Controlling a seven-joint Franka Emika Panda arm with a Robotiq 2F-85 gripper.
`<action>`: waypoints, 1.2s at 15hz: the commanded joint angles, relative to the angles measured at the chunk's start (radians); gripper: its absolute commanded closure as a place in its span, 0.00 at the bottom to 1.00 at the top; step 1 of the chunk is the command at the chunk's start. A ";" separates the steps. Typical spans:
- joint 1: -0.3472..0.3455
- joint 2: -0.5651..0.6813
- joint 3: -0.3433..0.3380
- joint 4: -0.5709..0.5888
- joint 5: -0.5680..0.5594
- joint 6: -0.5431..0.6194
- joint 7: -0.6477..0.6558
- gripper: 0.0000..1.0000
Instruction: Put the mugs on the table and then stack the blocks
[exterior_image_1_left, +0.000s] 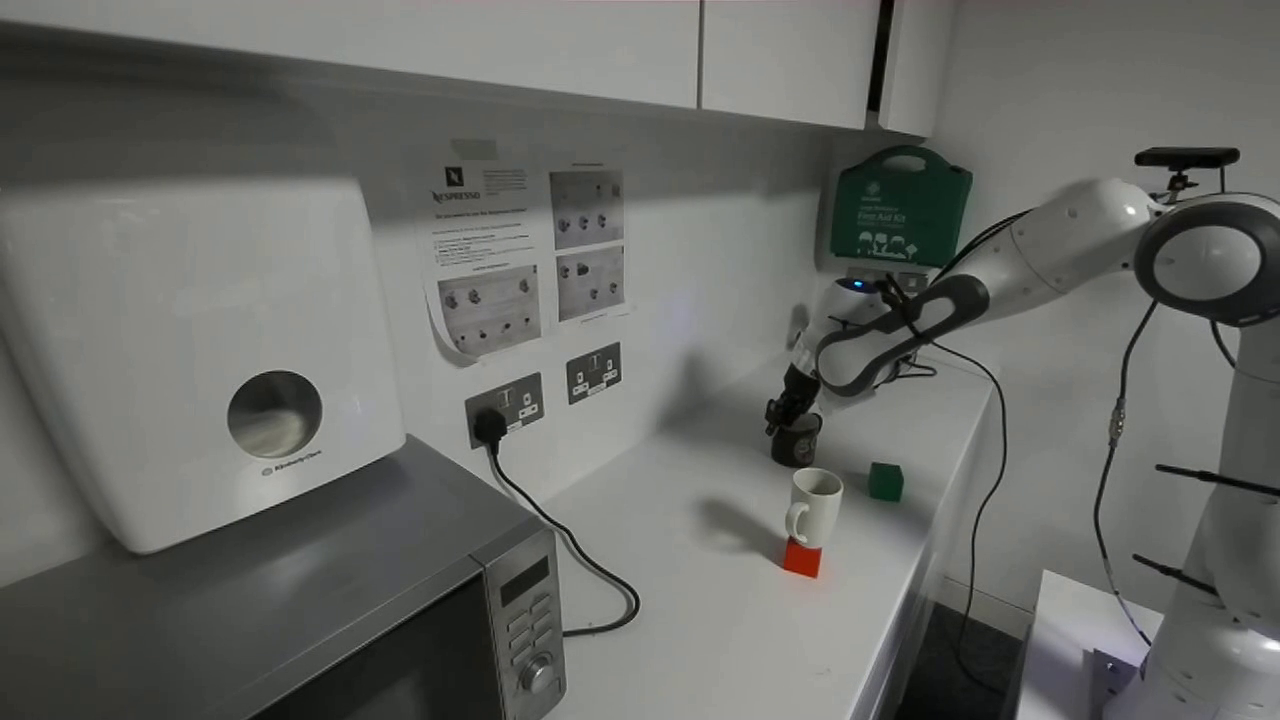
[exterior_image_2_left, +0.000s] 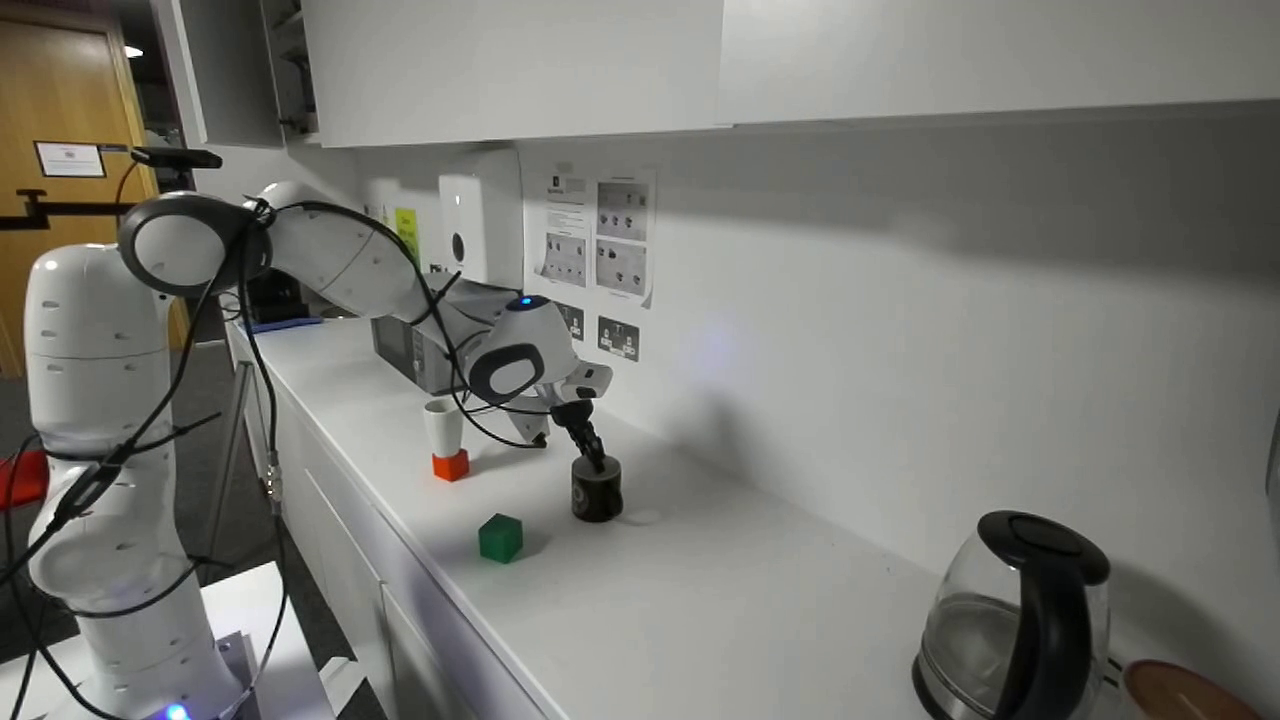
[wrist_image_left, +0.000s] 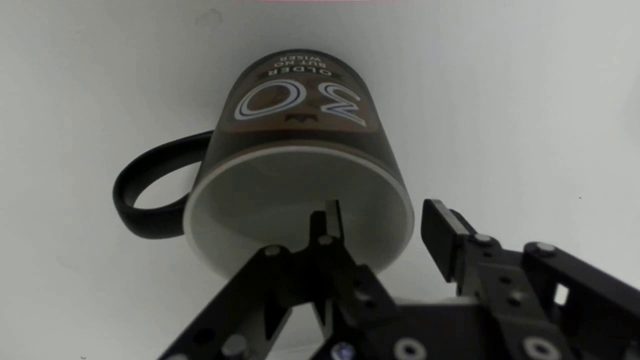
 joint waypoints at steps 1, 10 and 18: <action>-0.006 -0.018 -0.011 0.011 -0.019 -0.023 0.021 0.19; -0.029 -0.161 -0.025 -0.039 0.018 -0.193 -0.014 0.00; -0.022 -0.383 -0.016 -0.141 -0.062 -0.377 -0.030 0.00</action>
